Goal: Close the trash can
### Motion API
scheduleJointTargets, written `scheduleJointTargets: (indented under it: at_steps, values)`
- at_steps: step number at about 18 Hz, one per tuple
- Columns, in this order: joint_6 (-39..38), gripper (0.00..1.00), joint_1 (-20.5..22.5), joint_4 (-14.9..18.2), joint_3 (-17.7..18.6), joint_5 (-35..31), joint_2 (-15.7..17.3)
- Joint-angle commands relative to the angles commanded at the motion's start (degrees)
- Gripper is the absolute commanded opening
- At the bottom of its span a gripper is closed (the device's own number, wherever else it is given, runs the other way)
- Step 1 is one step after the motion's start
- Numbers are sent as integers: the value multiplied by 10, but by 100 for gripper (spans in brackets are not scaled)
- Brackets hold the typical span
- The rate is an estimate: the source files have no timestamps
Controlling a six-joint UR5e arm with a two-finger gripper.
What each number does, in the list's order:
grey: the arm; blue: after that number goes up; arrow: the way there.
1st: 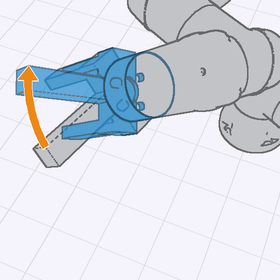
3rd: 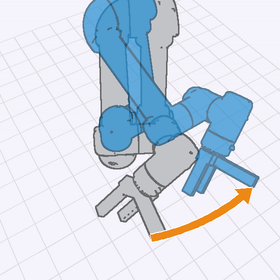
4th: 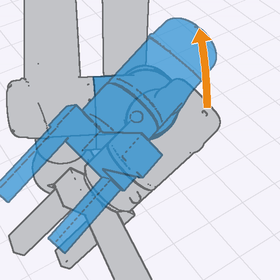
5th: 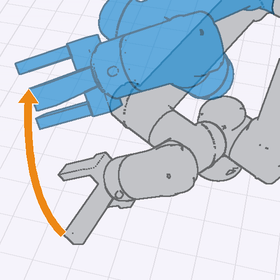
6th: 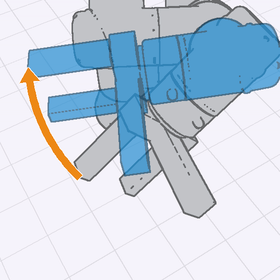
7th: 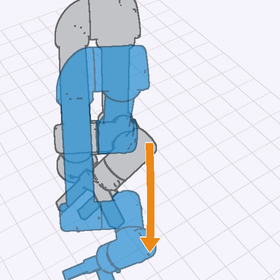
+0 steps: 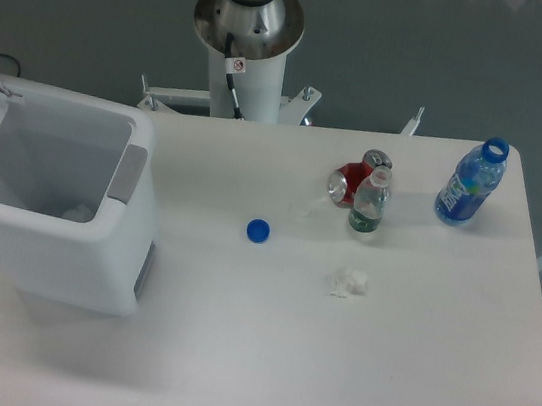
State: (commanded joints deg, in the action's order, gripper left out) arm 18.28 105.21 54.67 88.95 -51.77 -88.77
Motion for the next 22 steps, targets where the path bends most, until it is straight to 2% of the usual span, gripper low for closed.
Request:
scheduleJointTargets:
  at_steps: [6,16,19,22]
  values:
    - [0,100,-4,0,1,-1,-13]
    - [0,100,2,0,3,-8,-11]
    - [0,100,2,0,4,-59,-11]
    - [0,100,4,0,4,-76,-11]
